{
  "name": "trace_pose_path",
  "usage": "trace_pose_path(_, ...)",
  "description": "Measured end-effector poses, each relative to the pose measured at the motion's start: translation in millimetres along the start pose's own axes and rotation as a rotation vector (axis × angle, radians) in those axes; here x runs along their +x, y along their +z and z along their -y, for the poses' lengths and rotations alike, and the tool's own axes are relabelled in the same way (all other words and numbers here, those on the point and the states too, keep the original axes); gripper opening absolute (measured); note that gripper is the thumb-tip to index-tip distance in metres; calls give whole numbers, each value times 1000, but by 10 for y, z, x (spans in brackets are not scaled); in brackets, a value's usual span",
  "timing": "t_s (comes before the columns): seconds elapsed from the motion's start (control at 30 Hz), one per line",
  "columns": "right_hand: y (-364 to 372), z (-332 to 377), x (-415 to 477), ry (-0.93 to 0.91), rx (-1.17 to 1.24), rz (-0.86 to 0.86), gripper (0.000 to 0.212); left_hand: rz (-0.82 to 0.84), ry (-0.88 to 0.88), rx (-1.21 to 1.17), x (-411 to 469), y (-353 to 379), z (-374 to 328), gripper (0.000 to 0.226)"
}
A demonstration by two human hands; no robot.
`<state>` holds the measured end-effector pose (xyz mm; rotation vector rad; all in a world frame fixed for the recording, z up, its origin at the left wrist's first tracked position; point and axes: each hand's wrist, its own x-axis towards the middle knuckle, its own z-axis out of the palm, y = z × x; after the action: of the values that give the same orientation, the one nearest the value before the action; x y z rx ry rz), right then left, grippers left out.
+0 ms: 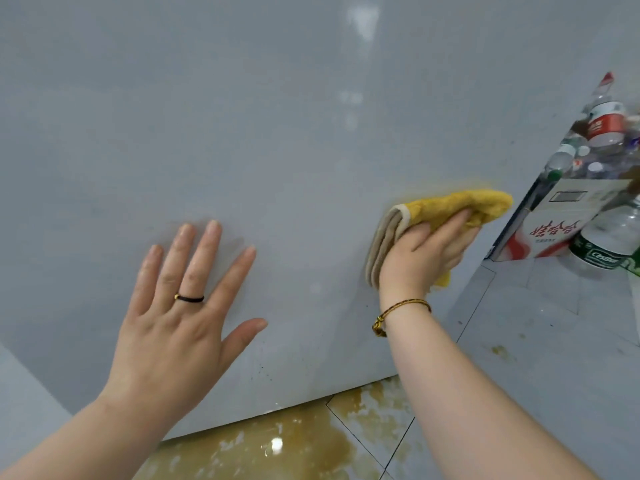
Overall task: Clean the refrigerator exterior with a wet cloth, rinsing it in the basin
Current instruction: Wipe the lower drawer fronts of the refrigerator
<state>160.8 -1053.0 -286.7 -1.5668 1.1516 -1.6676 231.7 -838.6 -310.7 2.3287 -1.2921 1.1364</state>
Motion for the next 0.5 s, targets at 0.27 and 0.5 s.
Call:
trace_pose_path(0.27,-98,587,955,-690,-115,-50,63,-71,100,73,165,97,-40,62)
trace_pose_path(0.5,-195,374,1390,-425,-135,-104,70,-143,117,52,192,207,-42,62)
